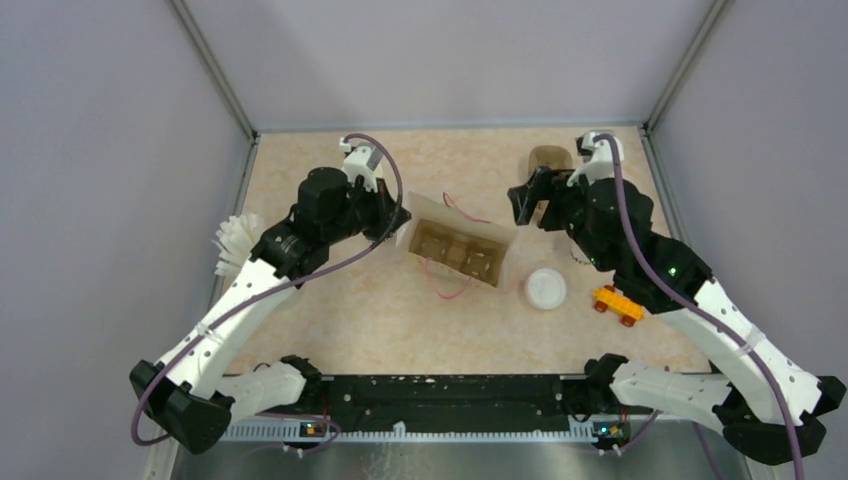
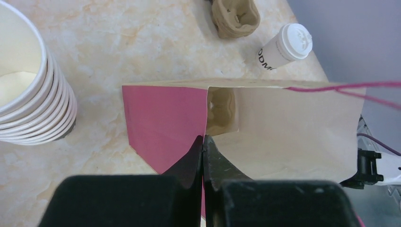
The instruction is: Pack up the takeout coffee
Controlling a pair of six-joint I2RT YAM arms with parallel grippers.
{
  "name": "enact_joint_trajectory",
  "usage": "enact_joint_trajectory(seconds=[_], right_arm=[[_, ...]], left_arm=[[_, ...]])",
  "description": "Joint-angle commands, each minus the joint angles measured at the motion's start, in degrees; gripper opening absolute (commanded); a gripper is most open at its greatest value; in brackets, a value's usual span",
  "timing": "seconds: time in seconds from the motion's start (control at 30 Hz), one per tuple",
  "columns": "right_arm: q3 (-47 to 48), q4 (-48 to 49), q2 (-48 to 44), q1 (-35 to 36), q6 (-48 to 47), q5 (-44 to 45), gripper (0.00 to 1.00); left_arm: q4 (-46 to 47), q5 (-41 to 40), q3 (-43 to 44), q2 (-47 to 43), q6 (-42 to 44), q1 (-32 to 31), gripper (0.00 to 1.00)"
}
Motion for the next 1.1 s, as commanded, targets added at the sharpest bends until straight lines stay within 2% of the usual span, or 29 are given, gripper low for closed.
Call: enact_joint_trajectory(seconds=[0.0, 0.17, 0.37, 0.5, 0.67, 0.87, 1.07], right_arm=[[4.86, -3.94, 1.50, -5.52, -2.21, 7.61, 0.80], [5.09, -6.99, 6.29, -22.17, -2.01, -1.63, 0.81], [2.47, -11.68, 14.50, -35.54, -3.46, -7.26, 0.87], [1.87, -13.39, 19.64, -39.49, -5.93, -8.92, 0.89], [2.86, -16.63, 25.67, -44.33, -9.15, -15.63, 0.87], [3.86, -19.86, 27.66, -45.57, -12.82, -15.83, 0.88], [1.91, -18.87, 27.89, -45.91, -15.06, -14.72, 0.90]], left_arm=[[8.21, 2.41, -1.48, -4.11, 2.30, 0.04, 0.00], [10.79, 2.44, -5.73, -7.88, 2.60, -0.02, 0.00], [11.34, 2.25, -10.83, -12.42, 1.94, -0.08, 0.00], [9.35, 2.08, -11.56, -14.64, 3.24, -0.09, 0.00], [7.14, 2.42, -11.41, -16.30, 4.78, -0.09, 0.00], [5.30, 2.79, -11.97, -18.31, 4.90, -0.08, 0.00], [4.34, 2.95, -12.76, -19.75, 4.63, -0.11, 0.00]])
